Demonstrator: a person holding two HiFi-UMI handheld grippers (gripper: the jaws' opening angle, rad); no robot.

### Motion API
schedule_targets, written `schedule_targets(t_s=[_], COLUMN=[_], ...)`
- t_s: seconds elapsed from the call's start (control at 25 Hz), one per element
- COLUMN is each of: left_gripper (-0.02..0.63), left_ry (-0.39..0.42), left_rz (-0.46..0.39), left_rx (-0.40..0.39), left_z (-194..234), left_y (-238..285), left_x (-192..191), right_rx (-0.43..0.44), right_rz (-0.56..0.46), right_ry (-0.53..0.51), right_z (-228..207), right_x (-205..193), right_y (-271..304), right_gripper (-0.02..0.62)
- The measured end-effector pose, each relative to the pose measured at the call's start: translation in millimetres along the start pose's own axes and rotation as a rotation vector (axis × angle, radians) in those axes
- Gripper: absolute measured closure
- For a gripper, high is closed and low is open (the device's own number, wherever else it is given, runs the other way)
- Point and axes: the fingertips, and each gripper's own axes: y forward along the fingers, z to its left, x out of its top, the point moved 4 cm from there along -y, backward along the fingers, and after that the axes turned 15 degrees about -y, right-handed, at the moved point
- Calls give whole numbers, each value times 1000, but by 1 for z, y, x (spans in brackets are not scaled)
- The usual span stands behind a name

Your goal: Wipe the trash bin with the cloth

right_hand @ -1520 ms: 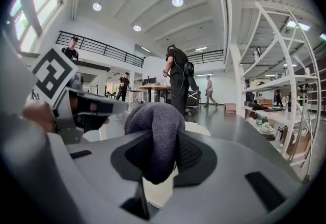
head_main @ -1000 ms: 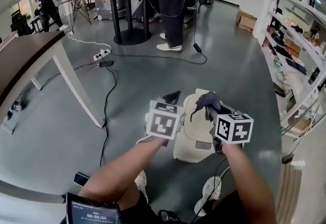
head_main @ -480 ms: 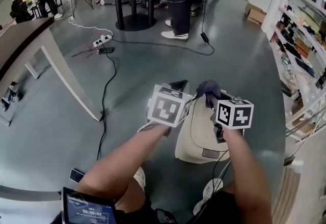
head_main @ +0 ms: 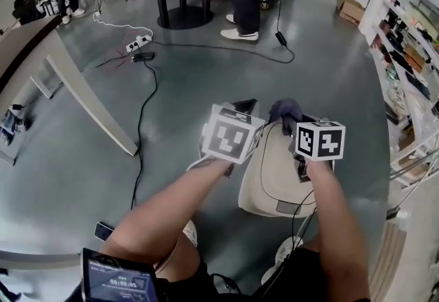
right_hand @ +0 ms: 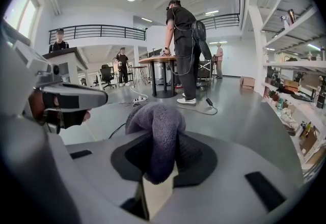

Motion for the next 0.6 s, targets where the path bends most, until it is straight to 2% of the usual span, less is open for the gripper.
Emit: schedule_targets(t_s=[0.28, 0.6], left_gripper=[609, 609], left_ry=[9, 19], left_rz=[11, 26], left_rx=[7, -48], left_z=[-3, -32], left_y=[20, 35], left_x=[-3, -6], right_rx=[9, -11], right_rz=[38, 67], right_ry=[-18, 19], right_z=[-15, -36], right_x=[-12, -28], right_y=[13, 2], right_gripper=[506, 506])
